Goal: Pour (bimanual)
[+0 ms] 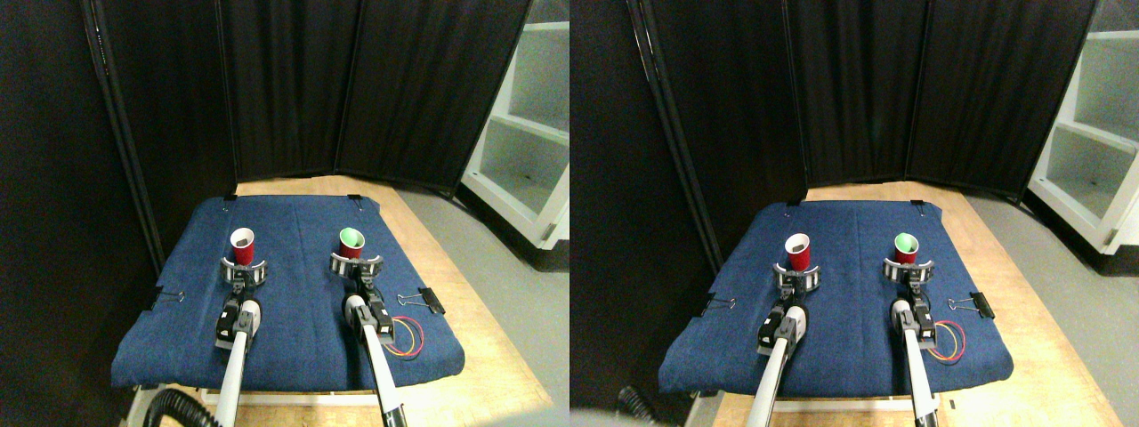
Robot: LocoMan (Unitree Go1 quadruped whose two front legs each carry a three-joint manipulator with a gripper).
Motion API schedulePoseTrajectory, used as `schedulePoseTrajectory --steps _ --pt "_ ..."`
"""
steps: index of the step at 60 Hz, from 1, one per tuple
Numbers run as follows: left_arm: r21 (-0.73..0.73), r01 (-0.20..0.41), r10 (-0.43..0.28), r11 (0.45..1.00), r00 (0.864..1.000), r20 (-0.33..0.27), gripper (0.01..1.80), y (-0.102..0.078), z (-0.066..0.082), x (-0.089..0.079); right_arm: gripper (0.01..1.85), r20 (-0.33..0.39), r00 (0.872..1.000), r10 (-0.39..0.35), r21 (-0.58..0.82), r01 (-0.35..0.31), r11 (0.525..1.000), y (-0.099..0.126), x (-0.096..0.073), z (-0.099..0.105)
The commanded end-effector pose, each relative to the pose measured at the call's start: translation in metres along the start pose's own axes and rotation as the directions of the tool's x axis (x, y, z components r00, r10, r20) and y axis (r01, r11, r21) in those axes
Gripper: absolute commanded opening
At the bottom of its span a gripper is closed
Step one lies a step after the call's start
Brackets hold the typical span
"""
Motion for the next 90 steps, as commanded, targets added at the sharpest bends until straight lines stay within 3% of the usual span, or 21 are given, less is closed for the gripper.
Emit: schedulePoseTrajectory --steps 1,26,53,67,90 --pt "-0.009 0.034 -0.034 0.999 0.999 -0.003 1.13 -0.006 -0.001 0.005 1.32 -0.001 1.000 -0.002 -0.007 0.002 1.000 -0.001 0.006 -0.002" --pt "0.011 0.013 -0.013 1.000 1.000 0.006 1.15 -0.013 0.006 0.022 1.06 0.002 0.999 -0.041 0.023 0.041 0.999 -0.003 0.020 -0.009" --pt "0.016 -0.032 0.031 0.999 0.999 0.017 1.15 -0.006 0.004 0.038 1.13 0.045 0.996 -0.083 0.018 0.082 0.996 -0.013 0.031 -0.005" --pt "0.027 -0.055 0.055 0.998 0.998 0.010 1.17 0.000 0.005 0.046 1.19 0.032 0.996 -0.080 0.024 0.079 0.997 -0.019 0.035 -0.002" --pt "0.024 -0.075 0.075 0.997 0.997 0.027 1.14 0.003 0.008 0.053 1.12 0.043 0.995 -0.090 0.030 0.089 0.996 -0.017 0.036 -0.003"
